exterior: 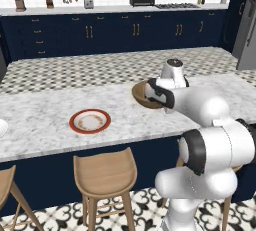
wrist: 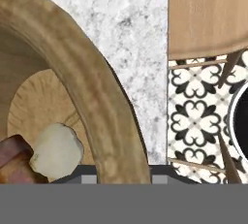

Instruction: Pick the chicken drumstick and garlic from their plates and place them in the bowl. Then put the bowl in the fridge.

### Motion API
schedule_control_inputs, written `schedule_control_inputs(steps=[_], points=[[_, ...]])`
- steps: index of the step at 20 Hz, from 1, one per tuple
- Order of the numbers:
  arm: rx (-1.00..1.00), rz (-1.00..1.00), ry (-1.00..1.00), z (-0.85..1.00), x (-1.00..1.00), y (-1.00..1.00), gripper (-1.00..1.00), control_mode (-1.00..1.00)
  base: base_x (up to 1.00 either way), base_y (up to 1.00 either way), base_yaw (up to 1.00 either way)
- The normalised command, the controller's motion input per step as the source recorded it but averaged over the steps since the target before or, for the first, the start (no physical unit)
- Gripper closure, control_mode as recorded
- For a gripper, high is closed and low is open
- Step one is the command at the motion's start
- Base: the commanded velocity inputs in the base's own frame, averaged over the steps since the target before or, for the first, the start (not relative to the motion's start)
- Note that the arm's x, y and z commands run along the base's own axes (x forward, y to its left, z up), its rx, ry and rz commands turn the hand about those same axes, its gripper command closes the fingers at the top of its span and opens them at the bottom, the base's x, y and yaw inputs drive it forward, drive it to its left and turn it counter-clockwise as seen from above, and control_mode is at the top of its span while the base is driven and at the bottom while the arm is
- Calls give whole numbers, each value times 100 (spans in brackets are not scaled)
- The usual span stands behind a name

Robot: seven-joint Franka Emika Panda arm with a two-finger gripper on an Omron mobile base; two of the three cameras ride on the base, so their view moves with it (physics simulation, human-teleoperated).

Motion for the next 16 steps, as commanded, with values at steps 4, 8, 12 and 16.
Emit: schedule_control_inputs(steps=[4, 8, 12, 16], points=[[1, -44, 0, 25, -83, 2, 100, -100, 0, 0, 0], [0, -18, -21, 43, -100, 0, 100, -100, 0, 0, 0], [5, 12, -32, 24, -95, 0, 100, -100, 0, 0, 0], [0, 46, -5, 18, -54, 0, 100, -100, 0, 0, 0]])
